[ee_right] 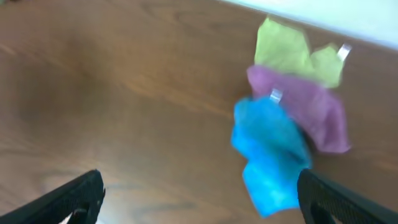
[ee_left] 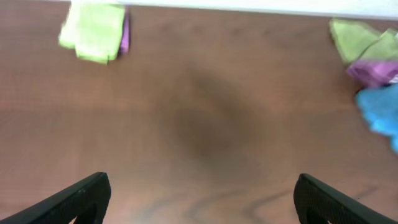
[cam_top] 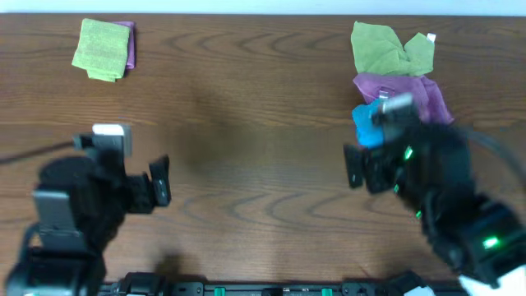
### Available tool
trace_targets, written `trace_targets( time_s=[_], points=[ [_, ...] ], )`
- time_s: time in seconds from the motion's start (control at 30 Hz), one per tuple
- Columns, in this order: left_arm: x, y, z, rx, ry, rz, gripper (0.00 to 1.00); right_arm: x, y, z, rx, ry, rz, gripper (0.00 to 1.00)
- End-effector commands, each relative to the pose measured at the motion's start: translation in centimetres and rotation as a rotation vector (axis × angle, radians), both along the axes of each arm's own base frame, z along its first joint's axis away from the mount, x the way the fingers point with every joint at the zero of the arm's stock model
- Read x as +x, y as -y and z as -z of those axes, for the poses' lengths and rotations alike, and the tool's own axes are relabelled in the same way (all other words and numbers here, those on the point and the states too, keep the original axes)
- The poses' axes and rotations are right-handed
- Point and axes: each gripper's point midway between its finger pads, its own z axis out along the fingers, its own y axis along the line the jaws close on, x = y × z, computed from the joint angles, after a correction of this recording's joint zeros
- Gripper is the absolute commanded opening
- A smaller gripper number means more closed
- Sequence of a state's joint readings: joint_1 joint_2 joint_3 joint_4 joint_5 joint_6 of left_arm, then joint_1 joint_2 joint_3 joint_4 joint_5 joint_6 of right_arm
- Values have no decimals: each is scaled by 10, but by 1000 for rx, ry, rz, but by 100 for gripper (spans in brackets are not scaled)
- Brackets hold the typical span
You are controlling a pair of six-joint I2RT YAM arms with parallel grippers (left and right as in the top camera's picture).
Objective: Fold the cloth
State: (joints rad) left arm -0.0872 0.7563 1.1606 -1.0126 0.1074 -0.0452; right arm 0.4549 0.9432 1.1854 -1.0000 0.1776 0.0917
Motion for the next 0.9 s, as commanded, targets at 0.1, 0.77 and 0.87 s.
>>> trace_targets(
  time_s=[0.1,0.77,0.87],
  points=[
    [-14,14,98,-124,-119,-5,95,-27,0,78,107,-81,33,99],
    [2,12,83,-150,-10,-35,96,-14,-6,47,179,64,25,99],
    [-6,12,92,-145,-56,-39,96,-14,-6,47,178,64,25,99]
  ],
)
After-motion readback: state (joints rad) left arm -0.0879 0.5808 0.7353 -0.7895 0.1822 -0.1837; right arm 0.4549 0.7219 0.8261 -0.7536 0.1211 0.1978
